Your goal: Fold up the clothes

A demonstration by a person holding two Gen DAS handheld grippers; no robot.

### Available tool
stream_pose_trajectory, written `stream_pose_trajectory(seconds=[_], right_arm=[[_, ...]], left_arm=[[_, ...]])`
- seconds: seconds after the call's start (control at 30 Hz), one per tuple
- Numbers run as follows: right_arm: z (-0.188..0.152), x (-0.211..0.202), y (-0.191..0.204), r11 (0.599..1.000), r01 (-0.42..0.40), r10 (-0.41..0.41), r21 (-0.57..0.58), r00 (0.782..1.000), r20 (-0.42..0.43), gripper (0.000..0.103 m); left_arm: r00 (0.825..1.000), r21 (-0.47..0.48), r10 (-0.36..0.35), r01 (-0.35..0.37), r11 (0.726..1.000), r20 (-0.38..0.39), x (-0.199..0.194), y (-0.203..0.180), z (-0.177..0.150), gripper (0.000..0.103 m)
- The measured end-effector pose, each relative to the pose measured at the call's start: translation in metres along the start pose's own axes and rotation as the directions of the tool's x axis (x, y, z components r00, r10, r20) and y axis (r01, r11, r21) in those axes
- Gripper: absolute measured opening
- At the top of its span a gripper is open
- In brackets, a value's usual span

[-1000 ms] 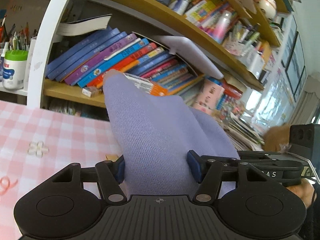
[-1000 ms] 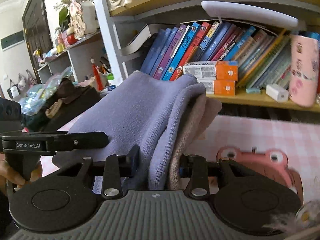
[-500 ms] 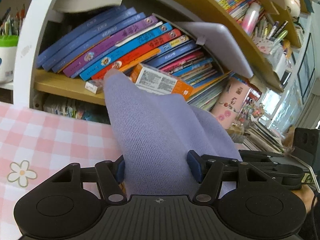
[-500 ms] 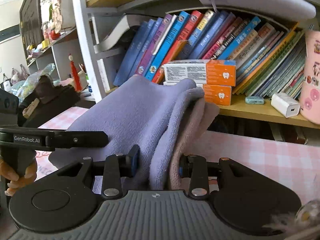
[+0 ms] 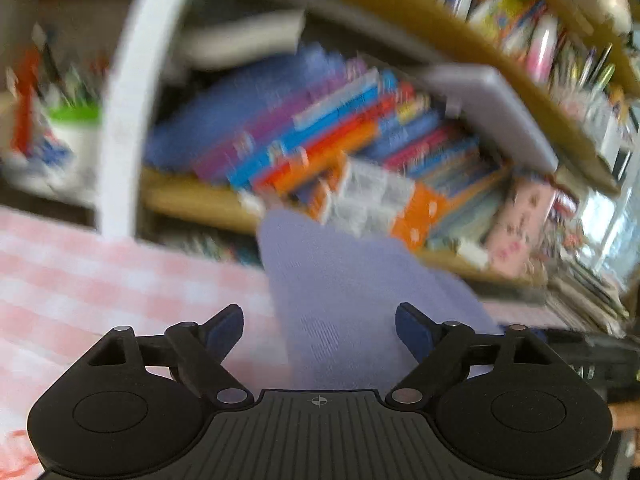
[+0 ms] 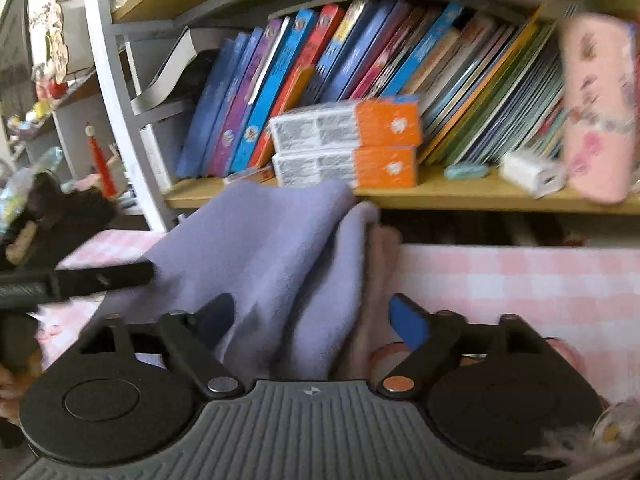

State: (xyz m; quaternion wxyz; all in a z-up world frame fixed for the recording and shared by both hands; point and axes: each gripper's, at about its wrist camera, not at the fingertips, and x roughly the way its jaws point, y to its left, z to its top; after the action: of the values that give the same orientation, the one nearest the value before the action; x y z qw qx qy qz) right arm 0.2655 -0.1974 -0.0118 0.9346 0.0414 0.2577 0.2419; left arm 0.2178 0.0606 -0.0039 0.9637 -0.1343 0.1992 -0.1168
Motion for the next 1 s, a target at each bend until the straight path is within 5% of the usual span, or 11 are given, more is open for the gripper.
stream_pose_trajectory(seconds=[0.13,0.43,0.73,1.0], right_arm=[[-0.017,-0.036,0.018,0.999,0.042,-0.042,-0.011,0.998,0.055,0.09],[-0.059,-0.118,0.059,0.988,0.155,-0.147,-0.03,0.973,0.176,0.099],[-0.101,-0.17,0.088,0.957,0.268,-0.235,-0.108,0.94,0.249,0.099],[-0.115,-0.188,0.096,0.947,0.295,-0.254,-0.13,0.931,0.26,0.103]], left_arm=[[0.995,0.016,-0.004,0.002,1.0,0.1,-0.046,-0.012,-0.009,0.095],[0.985,0.127,0.156,-0.165,0.978,0.08,-0.107,-0.046,-0.045,0.098],[0.972,0.312,0.181,-0.219,0.924,0.149,-0.149,-0.086,-0.082,0.103],[0.964,0.273,0.202,-0.244,0.931,0.171,-0.167,-0.087,-0.089,0.103]])
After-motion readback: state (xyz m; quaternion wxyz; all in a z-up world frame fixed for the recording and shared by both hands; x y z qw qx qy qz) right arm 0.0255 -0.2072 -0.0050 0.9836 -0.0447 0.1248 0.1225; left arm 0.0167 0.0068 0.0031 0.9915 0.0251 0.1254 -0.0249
